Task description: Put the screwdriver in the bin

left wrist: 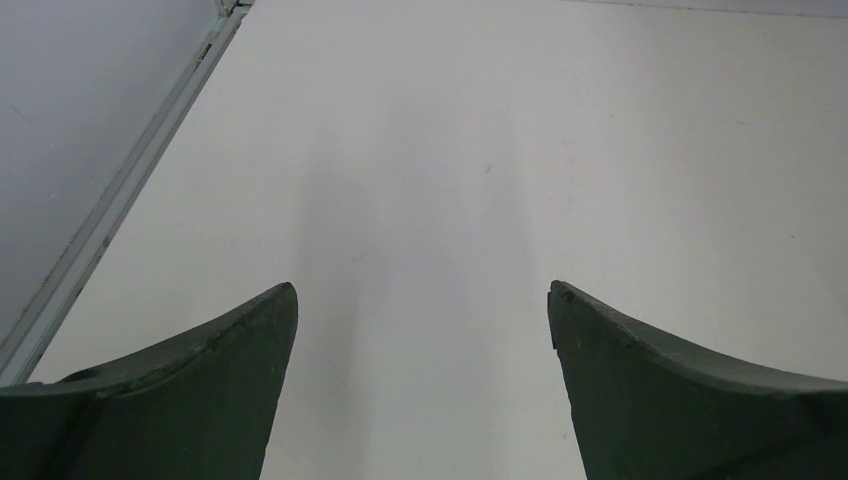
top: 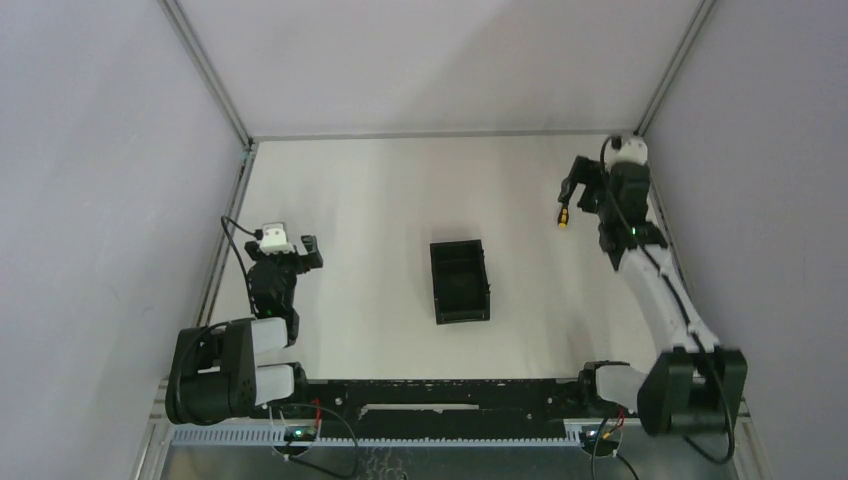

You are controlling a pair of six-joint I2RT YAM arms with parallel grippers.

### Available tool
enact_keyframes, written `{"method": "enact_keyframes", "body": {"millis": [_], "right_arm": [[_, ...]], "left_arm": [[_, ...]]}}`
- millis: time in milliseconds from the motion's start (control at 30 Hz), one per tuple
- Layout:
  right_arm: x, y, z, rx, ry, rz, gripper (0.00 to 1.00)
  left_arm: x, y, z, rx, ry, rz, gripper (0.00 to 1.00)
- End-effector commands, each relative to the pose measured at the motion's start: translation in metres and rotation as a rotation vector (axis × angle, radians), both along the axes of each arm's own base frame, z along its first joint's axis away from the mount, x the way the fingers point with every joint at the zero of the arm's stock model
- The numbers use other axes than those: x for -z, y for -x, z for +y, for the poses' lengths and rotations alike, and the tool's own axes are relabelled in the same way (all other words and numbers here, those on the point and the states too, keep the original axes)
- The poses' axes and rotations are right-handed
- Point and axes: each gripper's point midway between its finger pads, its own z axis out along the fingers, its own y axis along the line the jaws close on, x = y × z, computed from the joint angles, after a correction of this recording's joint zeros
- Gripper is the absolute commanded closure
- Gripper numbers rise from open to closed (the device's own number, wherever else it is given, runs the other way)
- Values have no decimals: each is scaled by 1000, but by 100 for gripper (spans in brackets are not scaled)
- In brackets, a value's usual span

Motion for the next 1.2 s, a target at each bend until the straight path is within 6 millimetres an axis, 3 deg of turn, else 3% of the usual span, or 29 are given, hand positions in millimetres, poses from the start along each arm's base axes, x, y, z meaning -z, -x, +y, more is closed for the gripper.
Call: {"method": "enact_keyframes", "body": {"millis": [0,167,267,400,567,633,700,767,833,900,967,1033,1167], "right_arm": [[54,4,-2,57,-42,373,1],[72,-33,-4,76,-32,517,5],[94,-52,-7,89,-16,582,8],[132,-65,-10,107,3,693,13],[165,-80,-13,118,21,756,18],[174,-83,-28,151,17,773,21],[181,-83,-29,157,13,791,28],[187,-78,-30,168,4,816,42],[192,-71,-29,172,0,830,65],[191,-66,-31,178,6,833,85],[182,-66,-31,175,14,822,94],[164,-68,-33,172,22,788,100],[123,-68,-30,135,52,716,100]], "left_arm": [[-29,-12,2,-4,-25,-82,0],[-29,-12,2,-5,-25,-83,0],[-29,-12,2,-4,-25,-83,0],[-29,-12,2,-4,-25,-82,0],[-29,-12,2,-5,-25,-82,0],[-29,-12,3,-5,-25,-83,0],[-29,-12,2,-5,-25,-82,0],[-29,-12,2,-5,-25,-83,0],[-28,-12,2,-4,-25,-81,0],[-29,-12,2,-4,-25,-82,0],[-29,-12,2,-4,-25,-82,0],[-29,-12,2,-4,-25,-83,0],[-29,-12,2,-5,-25,-82,0]]}}
